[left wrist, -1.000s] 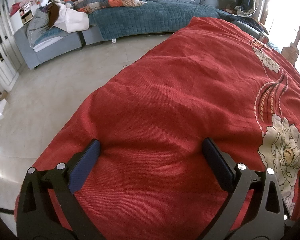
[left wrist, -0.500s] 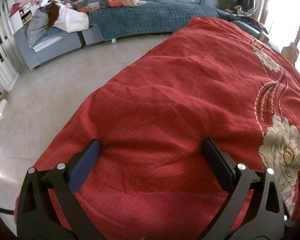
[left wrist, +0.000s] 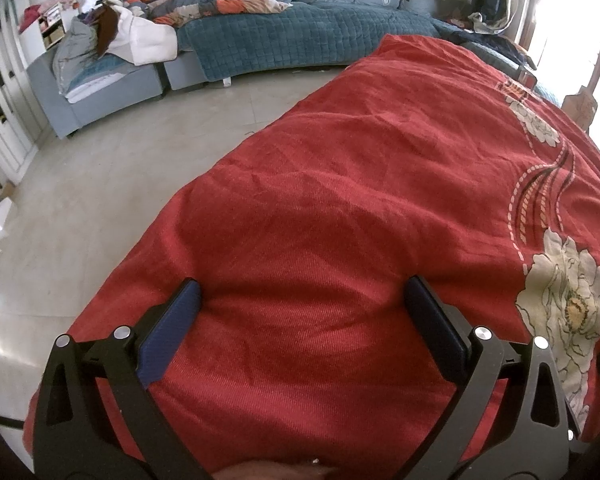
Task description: Collect trash
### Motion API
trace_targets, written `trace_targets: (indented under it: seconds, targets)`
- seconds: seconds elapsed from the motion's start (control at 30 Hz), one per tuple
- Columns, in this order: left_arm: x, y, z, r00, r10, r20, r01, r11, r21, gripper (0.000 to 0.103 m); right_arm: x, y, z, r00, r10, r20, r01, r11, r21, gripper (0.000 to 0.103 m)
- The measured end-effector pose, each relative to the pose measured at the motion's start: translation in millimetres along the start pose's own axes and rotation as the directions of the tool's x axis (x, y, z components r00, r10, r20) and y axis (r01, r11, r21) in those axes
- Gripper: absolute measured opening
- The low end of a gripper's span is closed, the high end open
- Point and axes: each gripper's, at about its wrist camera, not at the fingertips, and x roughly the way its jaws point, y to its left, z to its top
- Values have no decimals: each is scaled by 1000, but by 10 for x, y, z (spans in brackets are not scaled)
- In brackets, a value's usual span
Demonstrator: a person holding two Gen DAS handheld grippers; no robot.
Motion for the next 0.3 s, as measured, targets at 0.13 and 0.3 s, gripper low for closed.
trace_targets:
  seconds: [0.13,0.3]
  targets:
    - [16,-24,8,1000,6,-2,-6,1000,4,94,1,-1,0,1000,0,0,0,1000,0,98]
    - [14,-27,15,1000,3,-3,-3,1000,3,94,3,1,0,1000,0,0,0,1000,0,98]
